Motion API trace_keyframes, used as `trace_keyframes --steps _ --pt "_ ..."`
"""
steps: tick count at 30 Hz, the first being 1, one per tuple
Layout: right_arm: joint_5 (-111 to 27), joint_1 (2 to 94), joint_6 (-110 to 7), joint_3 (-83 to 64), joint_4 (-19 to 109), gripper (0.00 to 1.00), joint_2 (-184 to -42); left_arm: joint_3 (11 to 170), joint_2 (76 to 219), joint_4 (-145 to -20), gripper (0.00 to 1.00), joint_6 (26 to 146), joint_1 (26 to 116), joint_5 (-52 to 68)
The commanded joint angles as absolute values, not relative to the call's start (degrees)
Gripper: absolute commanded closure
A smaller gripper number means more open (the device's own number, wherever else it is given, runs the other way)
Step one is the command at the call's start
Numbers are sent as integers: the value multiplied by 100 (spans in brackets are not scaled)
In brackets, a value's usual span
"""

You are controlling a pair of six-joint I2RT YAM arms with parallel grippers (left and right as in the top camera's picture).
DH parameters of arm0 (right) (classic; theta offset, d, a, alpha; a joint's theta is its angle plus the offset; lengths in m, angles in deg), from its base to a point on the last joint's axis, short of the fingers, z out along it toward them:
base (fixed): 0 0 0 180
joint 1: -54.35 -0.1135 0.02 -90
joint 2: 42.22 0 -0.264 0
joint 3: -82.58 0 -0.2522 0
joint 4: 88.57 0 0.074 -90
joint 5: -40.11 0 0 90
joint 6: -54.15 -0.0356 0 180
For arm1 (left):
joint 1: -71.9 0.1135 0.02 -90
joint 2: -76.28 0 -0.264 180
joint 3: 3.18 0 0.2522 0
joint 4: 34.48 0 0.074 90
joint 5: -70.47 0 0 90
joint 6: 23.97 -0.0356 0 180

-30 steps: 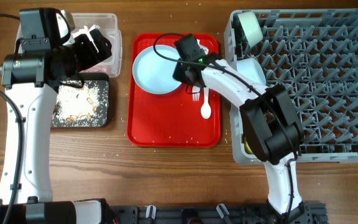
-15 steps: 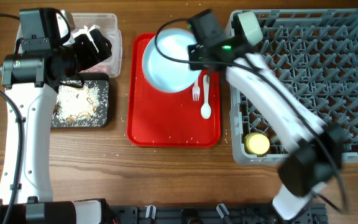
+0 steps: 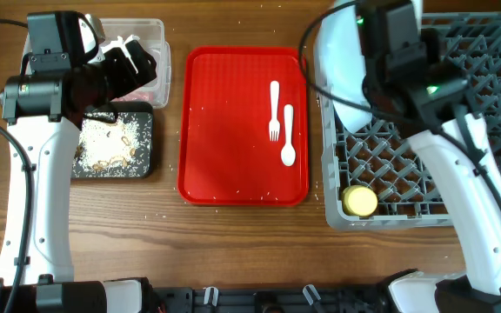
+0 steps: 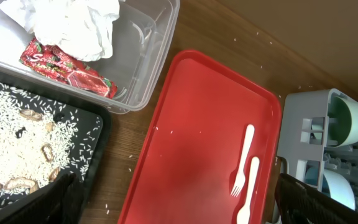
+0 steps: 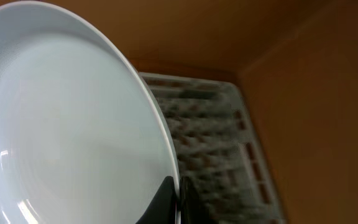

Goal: Sort waste into correct bins and load items into the dishwasher rack
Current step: 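Lift the light-blue plate right and stand it upright in the rack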

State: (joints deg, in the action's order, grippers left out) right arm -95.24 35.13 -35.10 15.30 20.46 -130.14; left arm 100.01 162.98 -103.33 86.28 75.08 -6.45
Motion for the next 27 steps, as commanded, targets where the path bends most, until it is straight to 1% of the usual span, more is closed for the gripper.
trace_keyframes --steps 1,6,11,19,27 --pt "-10007 3998 -3112 1598 2044 96 -13145 10023 16328 -10317 0 8578 7556 -702" --pt "-9816 4490 -3127 1598 2064 96 -13527 10023 16328 -10317 0 8578 7556 -702" --pt "-9757 4781 -3103 1598 2155 96 -14043 10023 16328 -10317 0 8578 7556 -702" --pt "-9749 5010 -2841 1598 2391 96 -14939 10023 16328 -10317 0 8578 7556 -702" --pt "-9771 5104 -2832 1598 2651 95 -15188 10023 16328 -10320 0 8578 7556 -702"
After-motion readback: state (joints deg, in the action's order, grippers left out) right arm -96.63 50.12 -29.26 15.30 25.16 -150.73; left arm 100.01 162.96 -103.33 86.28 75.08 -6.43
